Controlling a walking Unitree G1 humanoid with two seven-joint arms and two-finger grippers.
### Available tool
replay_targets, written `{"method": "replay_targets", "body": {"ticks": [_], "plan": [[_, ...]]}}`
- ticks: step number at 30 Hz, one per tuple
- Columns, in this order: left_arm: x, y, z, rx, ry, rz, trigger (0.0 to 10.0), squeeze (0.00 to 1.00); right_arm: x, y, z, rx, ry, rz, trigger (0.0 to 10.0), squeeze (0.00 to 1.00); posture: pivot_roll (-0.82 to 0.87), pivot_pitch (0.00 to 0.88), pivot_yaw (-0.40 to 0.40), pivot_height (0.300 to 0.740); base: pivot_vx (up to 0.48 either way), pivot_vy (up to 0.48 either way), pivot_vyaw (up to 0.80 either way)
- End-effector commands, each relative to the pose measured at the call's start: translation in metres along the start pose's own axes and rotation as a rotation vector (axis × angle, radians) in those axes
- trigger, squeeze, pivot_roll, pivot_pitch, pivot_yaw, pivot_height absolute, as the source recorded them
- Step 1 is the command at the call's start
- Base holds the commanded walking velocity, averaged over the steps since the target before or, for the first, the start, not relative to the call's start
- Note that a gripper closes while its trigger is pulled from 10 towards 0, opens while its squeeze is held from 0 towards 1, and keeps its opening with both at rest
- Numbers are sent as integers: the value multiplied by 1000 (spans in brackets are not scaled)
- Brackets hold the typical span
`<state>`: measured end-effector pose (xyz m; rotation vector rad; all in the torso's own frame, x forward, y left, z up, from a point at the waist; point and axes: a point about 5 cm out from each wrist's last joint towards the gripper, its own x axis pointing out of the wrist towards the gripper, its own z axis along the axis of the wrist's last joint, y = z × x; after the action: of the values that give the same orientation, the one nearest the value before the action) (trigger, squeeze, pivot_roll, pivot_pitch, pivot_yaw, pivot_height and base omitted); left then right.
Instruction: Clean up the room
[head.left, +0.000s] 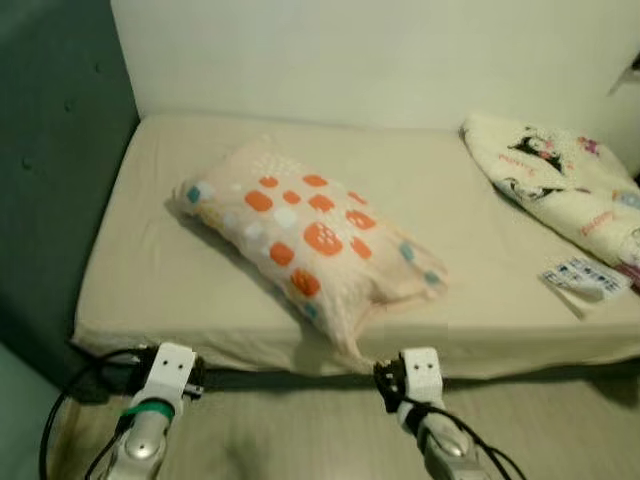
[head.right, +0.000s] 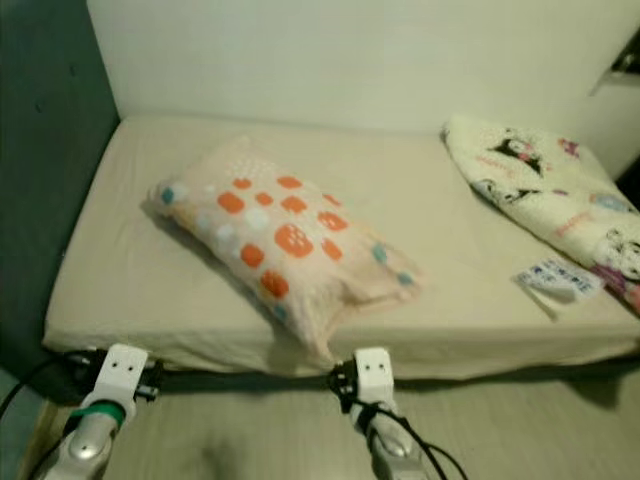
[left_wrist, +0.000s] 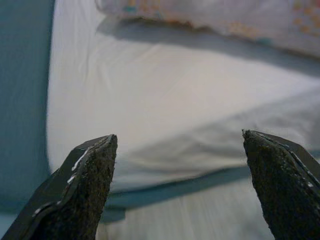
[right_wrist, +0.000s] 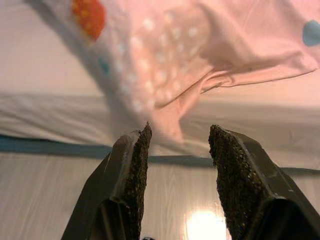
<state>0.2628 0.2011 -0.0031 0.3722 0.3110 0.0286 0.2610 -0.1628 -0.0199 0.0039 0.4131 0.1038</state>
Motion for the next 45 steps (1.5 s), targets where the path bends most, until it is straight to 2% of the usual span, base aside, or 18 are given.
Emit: {"method": "replay_targets", "body": {"ticks": [1,9,15,17,22,29,35,45], "plan": [[2,-4,8,16,-35,-27,10000,0,-2,-5,-4,17,12,-28,10000,0,59,15,-22,740,386,0,0],[16,-15,46,46,-175,-97,10000,0,-5,-14,-7,31,26,-93,10000,0,46,16,-15,740,378,0,-453],[18,-18,55,65,-216,-119,10000,0,-5,-17,-7,32,32,-114,10000,0,46,16,-15,740,221,0,-575],[18,-19,59,76,-244,-138,10000,0,-3,-18,-4,6,25,-115,10000,0,49,16,-15,740,0,0,0],[13,-22,56,91,-254,-155,10000,0,-1,-14,0,-14,14,-96,10000,0,53,18,-16,740,0,0,0],[7,-27,46,78,-221,-144,10000,0,3,-6,5,-44,-1,-58,10000,0,59,21,-14,740,0,0,0],[5,-24,39,60,-186,-102,10000,0,5,3,8,-73,-11,-7,10000,0,63,33,-15,740,0,0,0],[2,-18,34,43,-177,-85,10000,0,8,8,15,-69,-45,-9,10000,0,70,44,-14,730,0,0,0]]}}
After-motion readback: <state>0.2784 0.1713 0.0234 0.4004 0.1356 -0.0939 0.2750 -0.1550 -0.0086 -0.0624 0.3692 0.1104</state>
